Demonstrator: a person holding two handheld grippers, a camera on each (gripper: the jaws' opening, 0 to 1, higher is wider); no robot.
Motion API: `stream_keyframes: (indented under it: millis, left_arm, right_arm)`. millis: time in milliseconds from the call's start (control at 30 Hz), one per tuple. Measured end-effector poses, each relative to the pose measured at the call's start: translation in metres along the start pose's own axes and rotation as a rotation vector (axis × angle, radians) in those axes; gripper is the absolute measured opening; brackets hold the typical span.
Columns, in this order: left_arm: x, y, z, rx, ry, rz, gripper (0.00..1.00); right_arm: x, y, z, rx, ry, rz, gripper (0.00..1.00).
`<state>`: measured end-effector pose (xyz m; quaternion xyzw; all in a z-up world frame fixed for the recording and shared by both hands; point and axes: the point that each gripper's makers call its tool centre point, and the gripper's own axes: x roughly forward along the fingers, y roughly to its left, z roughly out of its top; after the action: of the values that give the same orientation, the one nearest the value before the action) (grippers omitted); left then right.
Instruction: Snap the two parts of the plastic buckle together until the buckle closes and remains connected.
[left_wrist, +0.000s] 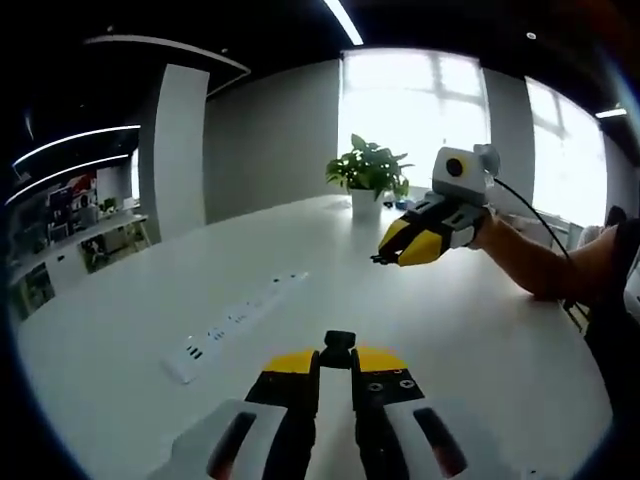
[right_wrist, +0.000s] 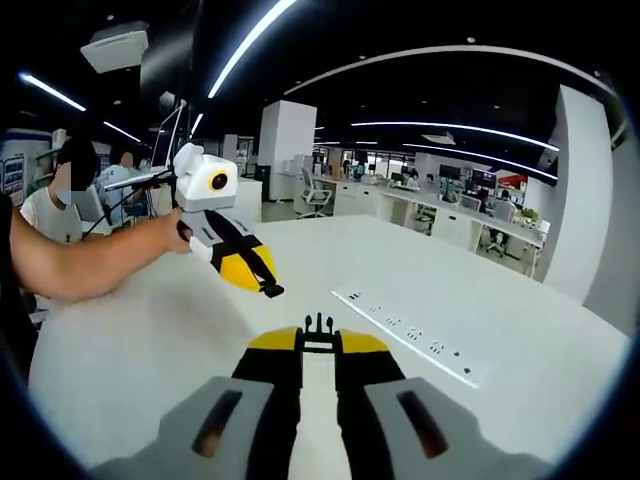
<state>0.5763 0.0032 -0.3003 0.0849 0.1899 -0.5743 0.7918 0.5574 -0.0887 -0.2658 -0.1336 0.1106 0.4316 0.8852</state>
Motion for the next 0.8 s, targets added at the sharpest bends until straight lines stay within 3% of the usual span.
stream_keyframes:
  millis: [300,800]
  left_arm:
    - [0.007,-0.007,-0.012,0.033,0.04,-0.021,0.1]
    - [0.002,-0.011,-0.012,0.036,0.023,0.007,0.1]
  right_arm:
    - [0.003,0.001,-0.011,0.005,0.031,0.018,0.1]
    - [0.003,0.008,-0.018,-0.002,0.042,0.017,0.11]
